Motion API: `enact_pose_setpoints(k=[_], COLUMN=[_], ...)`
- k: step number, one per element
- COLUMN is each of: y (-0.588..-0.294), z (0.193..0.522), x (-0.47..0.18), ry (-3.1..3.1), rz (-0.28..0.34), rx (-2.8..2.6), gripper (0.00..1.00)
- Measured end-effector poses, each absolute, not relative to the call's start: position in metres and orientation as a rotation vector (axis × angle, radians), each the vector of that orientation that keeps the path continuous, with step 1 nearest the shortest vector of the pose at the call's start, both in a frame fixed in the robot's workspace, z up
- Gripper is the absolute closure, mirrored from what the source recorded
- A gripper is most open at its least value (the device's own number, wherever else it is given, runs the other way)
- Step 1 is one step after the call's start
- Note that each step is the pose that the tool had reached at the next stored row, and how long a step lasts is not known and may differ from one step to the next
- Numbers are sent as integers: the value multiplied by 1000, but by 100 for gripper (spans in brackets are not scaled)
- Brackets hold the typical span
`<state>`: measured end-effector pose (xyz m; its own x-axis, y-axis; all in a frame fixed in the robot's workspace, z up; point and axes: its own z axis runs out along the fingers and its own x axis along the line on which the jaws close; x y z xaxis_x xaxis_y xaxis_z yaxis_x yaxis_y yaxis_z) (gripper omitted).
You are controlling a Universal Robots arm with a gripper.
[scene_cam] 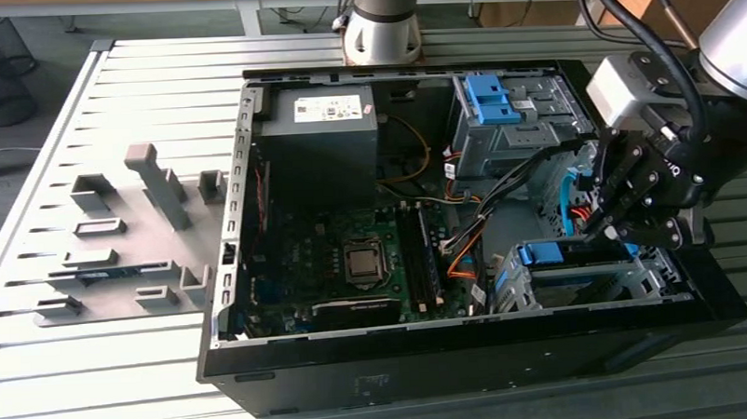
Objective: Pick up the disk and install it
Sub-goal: 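Insert the first disk wire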
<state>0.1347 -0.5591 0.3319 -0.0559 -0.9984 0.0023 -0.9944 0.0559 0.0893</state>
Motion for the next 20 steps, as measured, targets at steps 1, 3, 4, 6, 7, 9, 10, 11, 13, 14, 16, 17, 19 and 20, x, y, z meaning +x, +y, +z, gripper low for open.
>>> enact_pose_setpoints(k=[1, 3, 4, 6, 7, 9, 10, 11, 13, 14, 16, 17, 19, 20], y=[-559, -559, -559, -559, -559, -559, -559, -559, -559, -559, -559, -559, -559, -559], z=[332, 333, 334, 334, 334, 334, 334, 334, 333, 333, 332, 332, 332, 331], x=[135, 135, 135, 135, 135, 135, 135, 135, 135, 135, 135, 135, 135, 135], ry=[-2236, -2234, -2232, -2223, -2214, -2204, -2204, -2204, -2204, -2204, -2204, -2204, -2205, -2205], rz=[-99, -100, -100, -99, -99, -98, -98, -98, -98, -98, -99, -99, -100, -101], rx=[2115, 2118, 2120, 2129, 2137, 2147, 2147, 2147, 2147, 2147, 2147, 2147, 2147, 2147], gripper=[83, 83, 83, 83, 83, 83, 83, 83, 83, 83, 83, 83, 83, 83])
